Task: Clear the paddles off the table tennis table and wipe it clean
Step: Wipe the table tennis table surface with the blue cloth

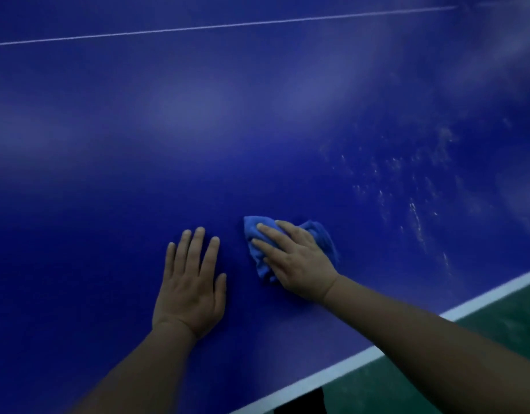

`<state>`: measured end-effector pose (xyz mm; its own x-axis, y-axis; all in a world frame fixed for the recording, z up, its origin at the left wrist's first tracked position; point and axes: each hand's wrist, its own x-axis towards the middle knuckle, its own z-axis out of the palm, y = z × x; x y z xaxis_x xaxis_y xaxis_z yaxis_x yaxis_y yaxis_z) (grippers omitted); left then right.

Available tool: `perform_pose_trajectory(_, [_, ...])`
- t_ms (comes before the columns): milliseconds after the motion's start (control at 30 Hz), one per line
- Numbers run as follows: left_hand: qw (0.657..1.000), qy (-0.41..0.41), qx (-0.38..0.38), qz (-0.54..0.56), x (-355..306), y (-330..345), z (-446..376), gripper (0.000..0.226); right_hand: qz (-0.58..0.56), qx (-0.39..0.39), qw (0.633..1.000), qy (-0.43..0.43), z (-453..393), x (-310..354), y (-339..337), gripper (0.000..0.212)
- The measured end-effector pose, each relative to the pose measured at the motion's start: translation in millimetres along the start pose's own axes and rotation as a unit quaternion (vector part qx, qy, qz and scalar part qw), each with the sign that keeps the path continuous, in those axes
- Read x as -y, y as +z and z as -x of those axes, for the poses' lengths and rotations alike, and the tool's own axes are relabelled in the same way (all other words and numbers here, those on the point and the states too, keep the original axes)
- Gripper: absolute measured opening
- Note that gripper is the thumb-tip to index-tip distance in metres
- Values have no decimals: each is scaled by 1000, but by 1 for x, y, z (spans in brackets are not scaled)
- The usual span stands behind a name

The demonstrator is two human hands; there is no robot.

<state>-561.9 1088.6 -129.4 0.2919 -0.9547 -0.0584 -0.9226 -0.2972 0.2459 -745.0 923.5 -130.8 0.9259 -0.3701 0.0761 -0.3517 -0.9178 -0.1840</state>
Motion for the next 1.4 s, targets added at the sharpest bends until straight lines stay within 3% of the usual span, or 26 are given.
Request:
perform_pose_trajectory(200, [996,-84,-11,-30,-1,1,2,65,-24,32,987,-153,-122,3,13,49])
perform_pose_trajectory(300, [994,-97,-14,-41,-1,3,-1,63,2,45,973,-226,-183,-32,10,50])
perform_pose_trajectory(367, [993,-106,-16,-43,-1,4,1,62,57,24,982,-177,-214,-86,6,48])
perform_pose_trajectory(467, [988,-148,-36,-24,-11,5,-3,59,89,14,995,37,-241,-163,-6,65])
perform_pose_trajectory(533, [975,-212,-73,6,-19,4,-18,59,65,-33,986,149,-244,-160,-9,56])
perform_pose_trajectory(600, [957,-267,-105,36,-28,3,-43,59,32,-43,995,90,-235,-117,-4,53])
perform_pose_trajectory(667, [946,-292,-132,51,-34,1,-73,60,-5,2,996,-84,-211,-81,4,51])
perform_pose_trajectory(733, [944,-290,-143,59,-39,1,-111,61,-8,24,983,-181,-208,-105,-6,49])
perform_pose_trajectory(767, [946,-286,-143,59,-40,0,-127,62,17,-5,983,-182,-217,-133,-11,47])
perform_pose_trajectory(833, [948,-279,-139,65,-45,1,-164,65,82,-34,995,-40,-240,-211,-24,43])
perform_pose_trajectory(900, [951,-278,-118,67,-52,4,-193,69,111,-56,983,138,-246,-291,-39,48])
perform_pose_trajectory(1000, [951,-289,-93,52,-54,8,-211,70,65,-44,952,296,-241,-308,-45,54])
perform_pose_trajectory(1067, [950,-294,-93,51,-54,8,-210,68,60,-35,971,231,-235,-260,-35,57])
perform_pose_trajectory(1167, [948,-299,-94,44,-56,8,-210,65,20,36,998,-53,-203,-189,-15,57])
perform_pose_trajectory(1200, [948,-302,-92,43,-56,7,-211,65,28,62,989,-130,-199,-190,-19,54])
perform_pose_trajectory(1233, [948,-302,-89,43,-57,7,-211,64,36,54,987,-149,-205,-211,-27,50])
perform_pose_trajectory(1300, [948,-304,-81,39,-57,8,-212,65,41,10,998,41,-231,-274,-41,45])
perform_pose_trajectory(1400, [949,-305,-71,34,-57,6,-215,66,58,-18,939,339,-252,-362,-67,52])
